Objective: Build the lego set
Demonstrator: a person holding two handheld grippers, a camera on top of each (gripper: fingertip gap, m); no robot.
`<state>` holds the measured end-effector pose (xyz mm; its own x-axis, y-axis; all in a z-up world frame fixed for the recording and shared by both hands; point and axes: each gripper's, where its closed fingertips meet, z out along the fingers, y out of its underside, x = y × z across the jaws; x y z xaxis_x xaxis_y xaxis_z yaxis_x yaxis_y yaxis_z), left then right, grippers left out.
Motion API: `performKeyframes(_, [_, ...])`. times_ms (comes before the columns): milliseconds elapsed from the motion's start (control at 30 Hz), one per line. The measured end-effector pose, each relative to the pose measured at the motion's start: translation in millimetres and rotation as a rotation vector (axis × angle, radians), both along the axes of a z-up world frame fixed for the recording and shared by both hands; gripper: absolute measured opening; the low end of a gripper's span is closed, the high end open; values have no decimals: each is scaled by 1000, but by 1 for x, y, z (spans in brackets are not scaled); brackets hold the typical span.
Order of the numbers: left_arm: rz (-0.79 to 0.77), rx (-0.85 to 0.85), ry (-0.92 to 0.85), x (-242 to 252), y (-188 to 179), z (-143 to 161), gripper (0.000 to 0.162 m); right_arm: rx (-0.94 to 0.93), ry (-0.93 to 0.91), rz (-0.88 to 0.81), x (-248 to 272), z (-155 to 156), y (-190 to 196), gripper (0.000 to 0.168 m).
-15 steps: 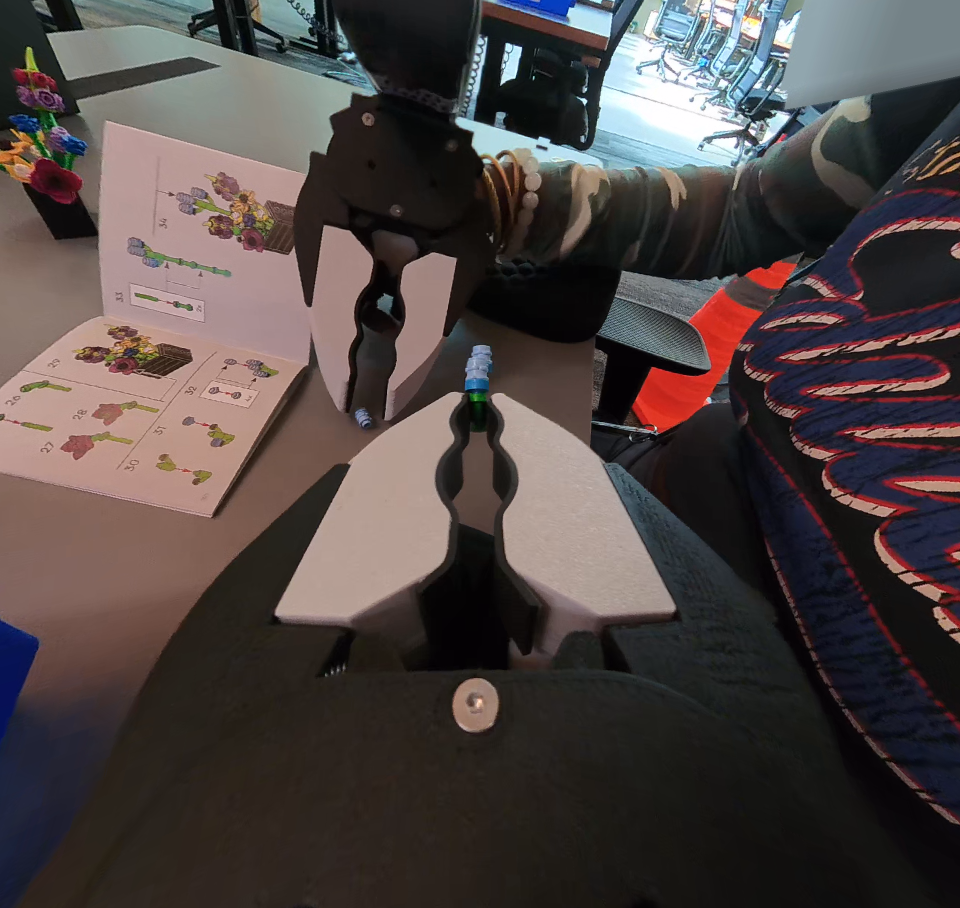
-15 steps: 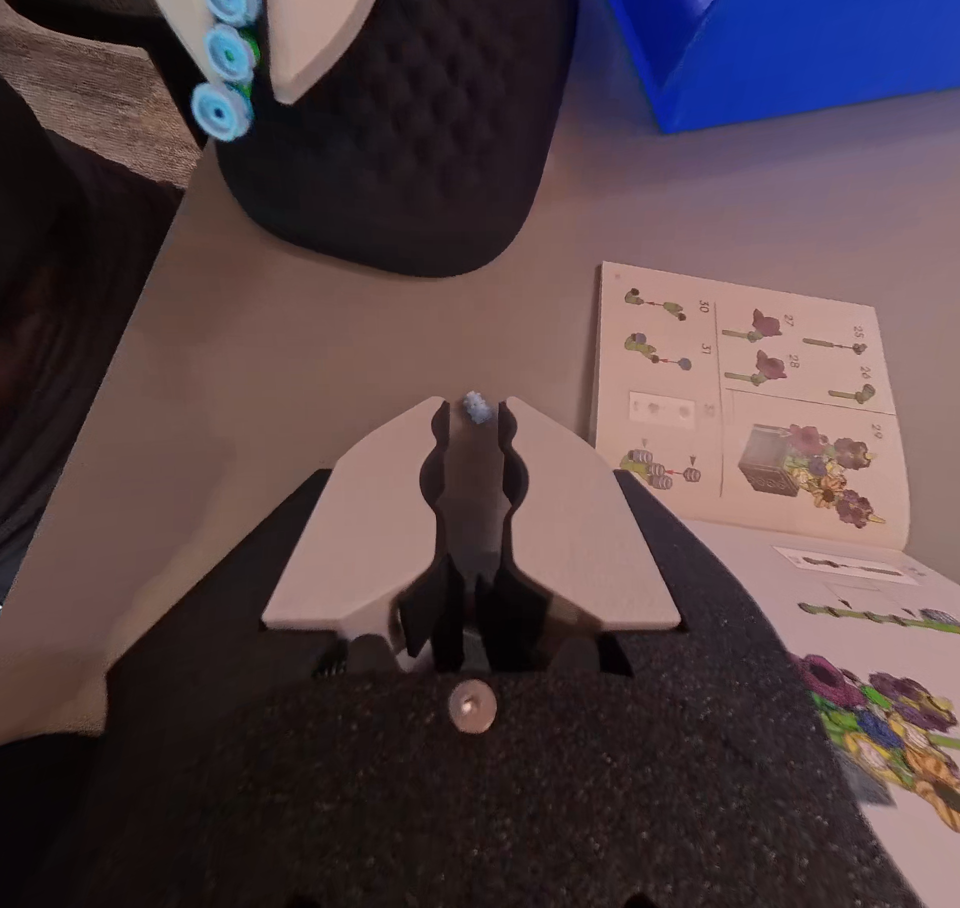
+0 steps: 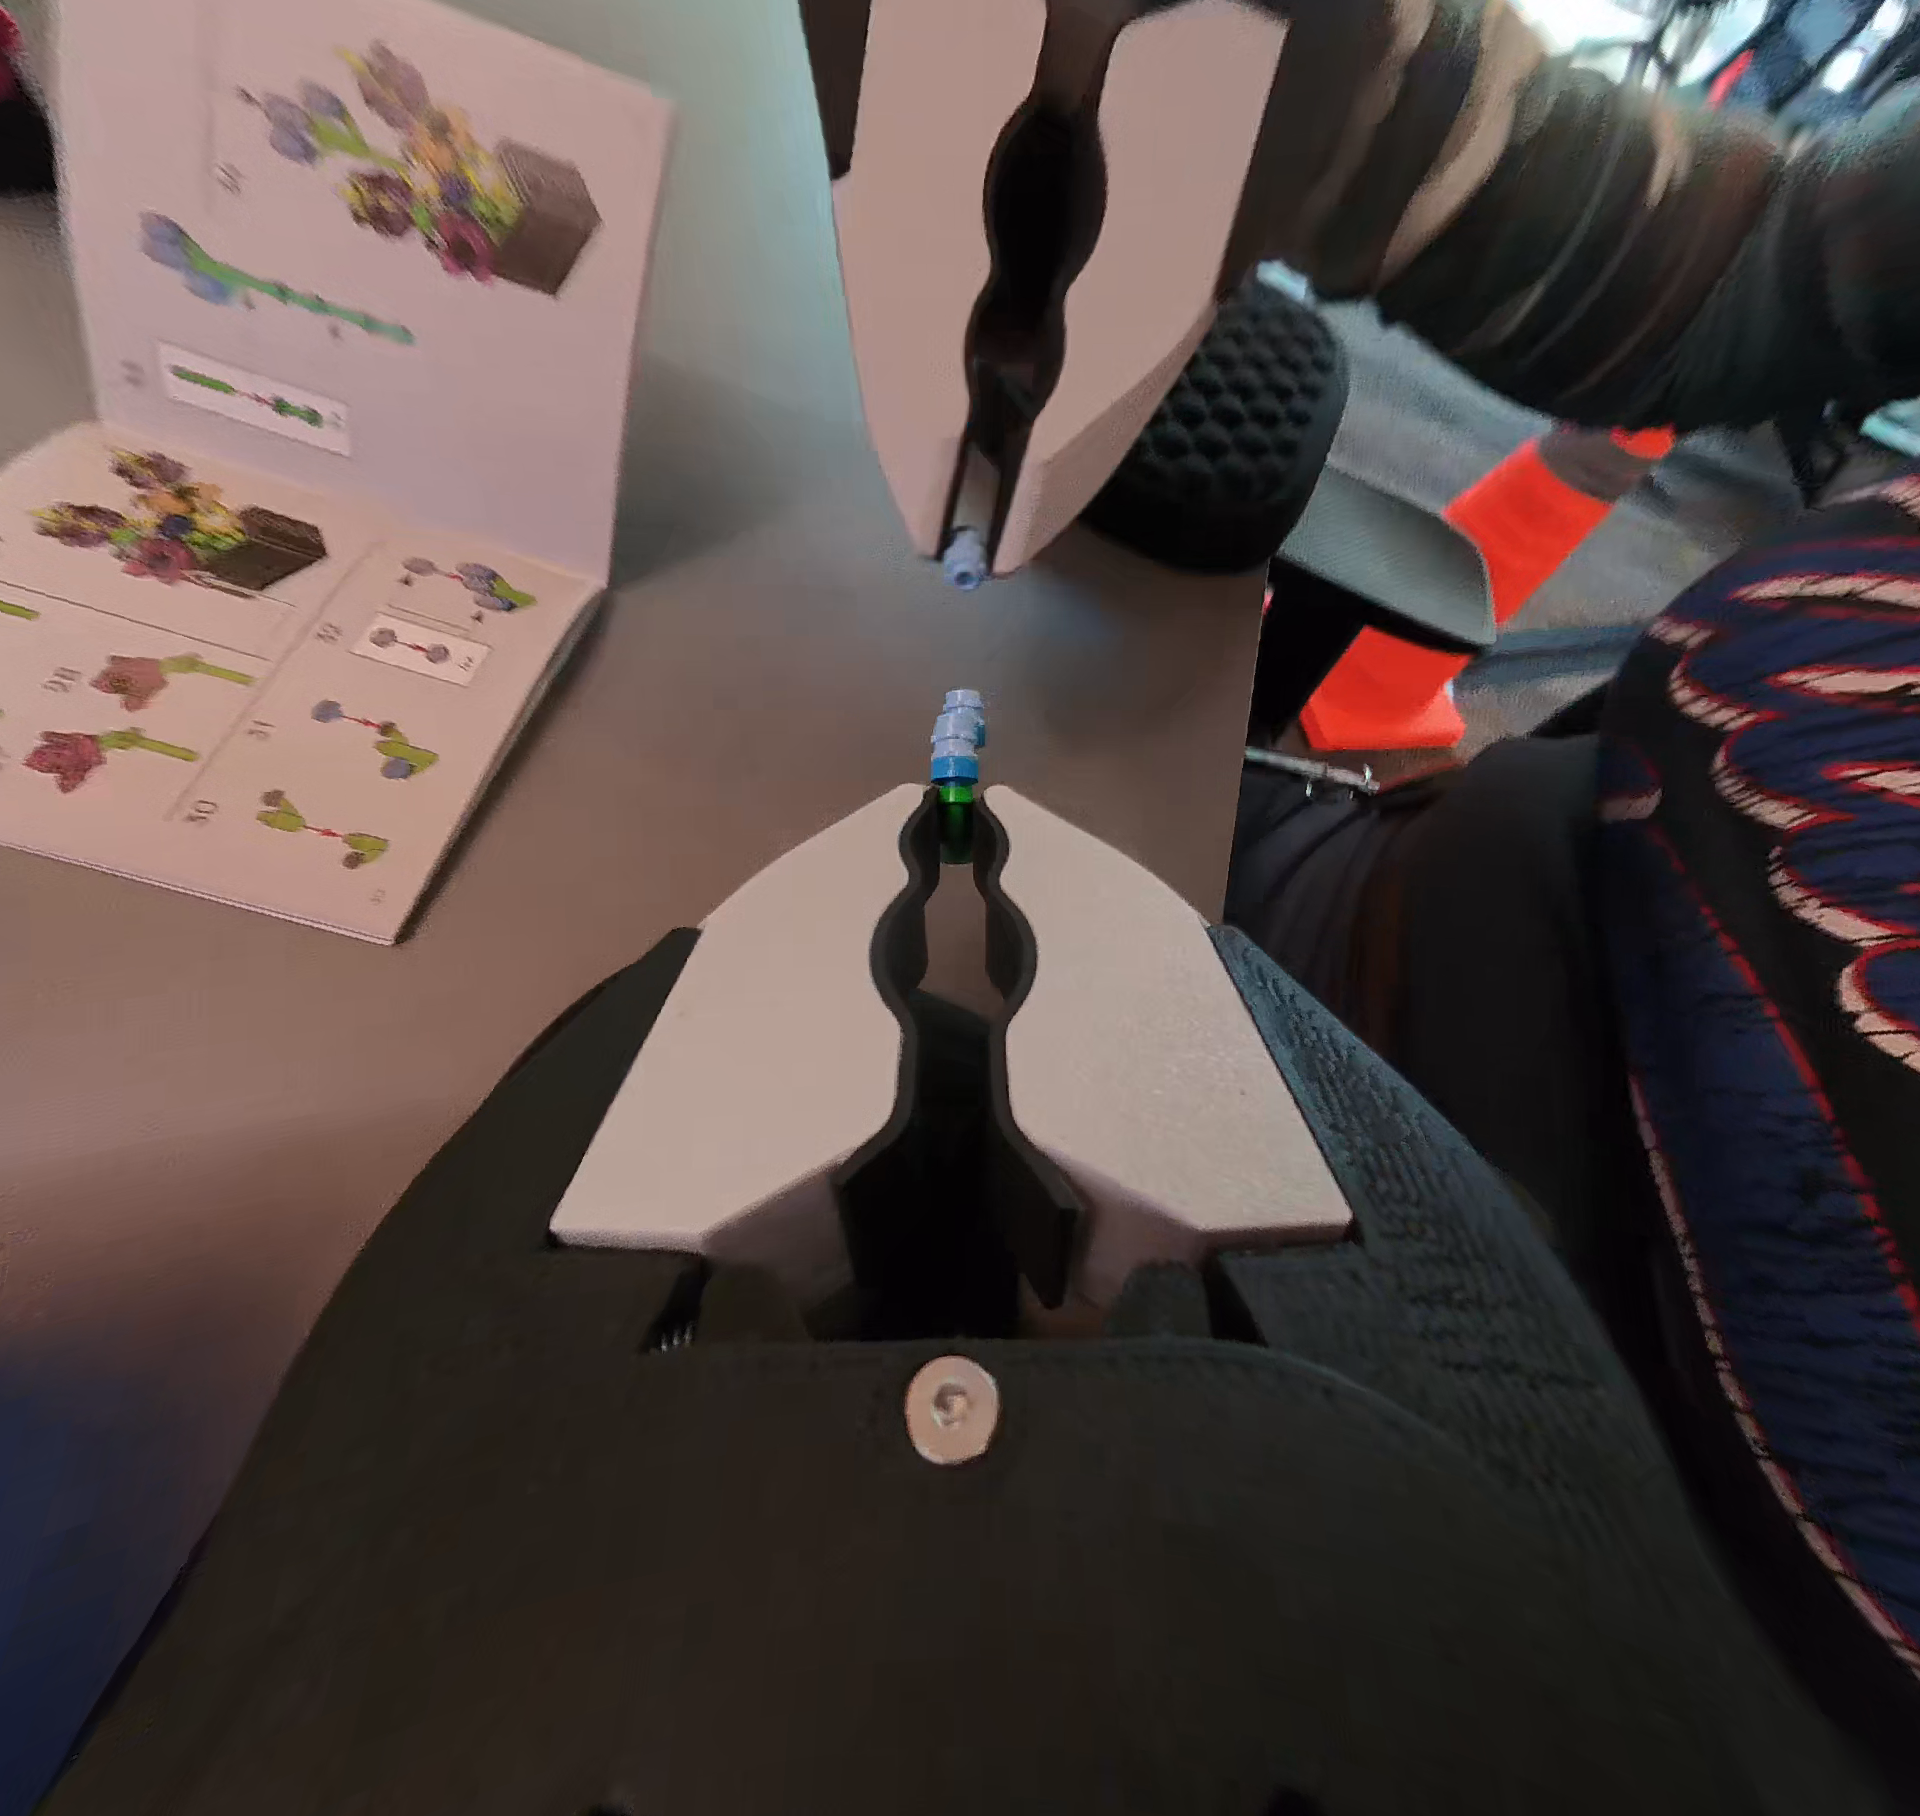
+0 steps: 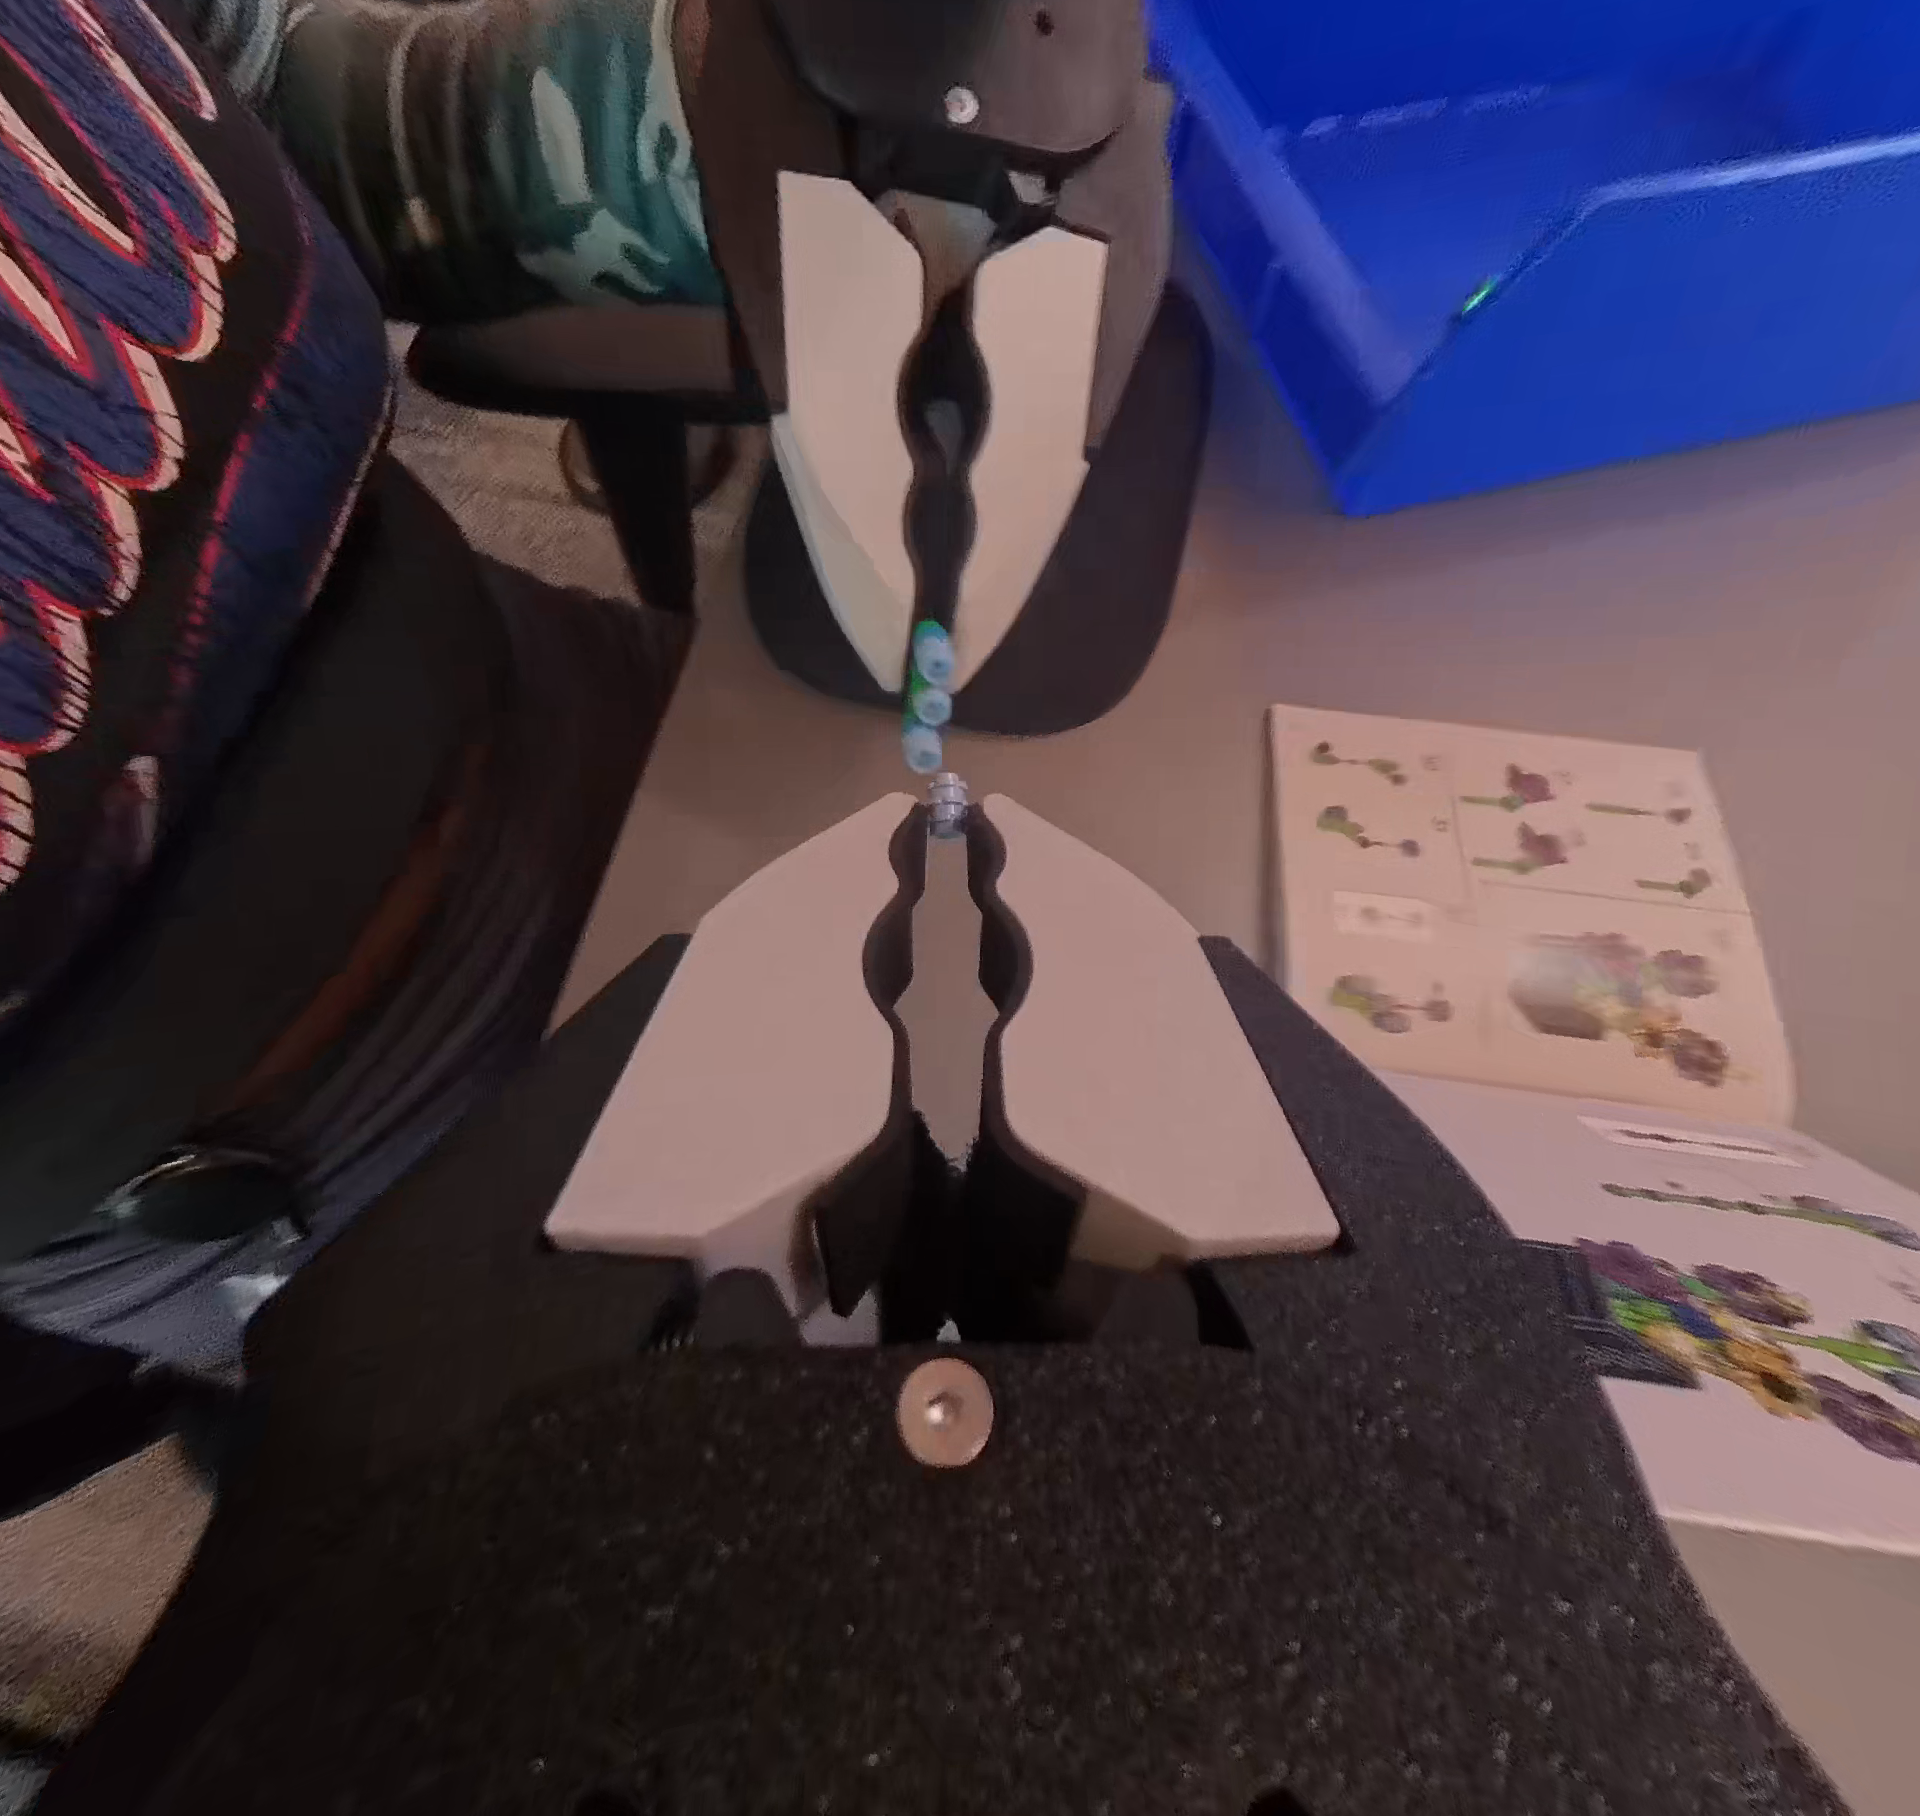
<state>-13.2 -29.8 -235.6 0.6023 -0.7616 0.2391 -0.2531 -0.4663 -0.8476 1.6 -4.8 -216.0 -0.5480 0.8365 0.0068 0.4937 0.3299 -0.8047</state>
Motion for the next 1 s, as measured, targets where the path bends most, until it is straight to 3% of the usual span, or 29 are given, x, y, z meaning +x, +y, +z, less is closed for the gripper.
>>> performKeyframes(133, [-43,-40,104,6,-3,-15,7,-42,-175,-14,2,-15,-11,7])
performKeyframes(433, [-32,-26,130,6,-2,-18,7,-30,-277,-37,-5,-26,-12,7])
performKeyframes(1000, [-68,-39,156,8,-5,-25,6,29,-308,18,-1,-37,-15,7])
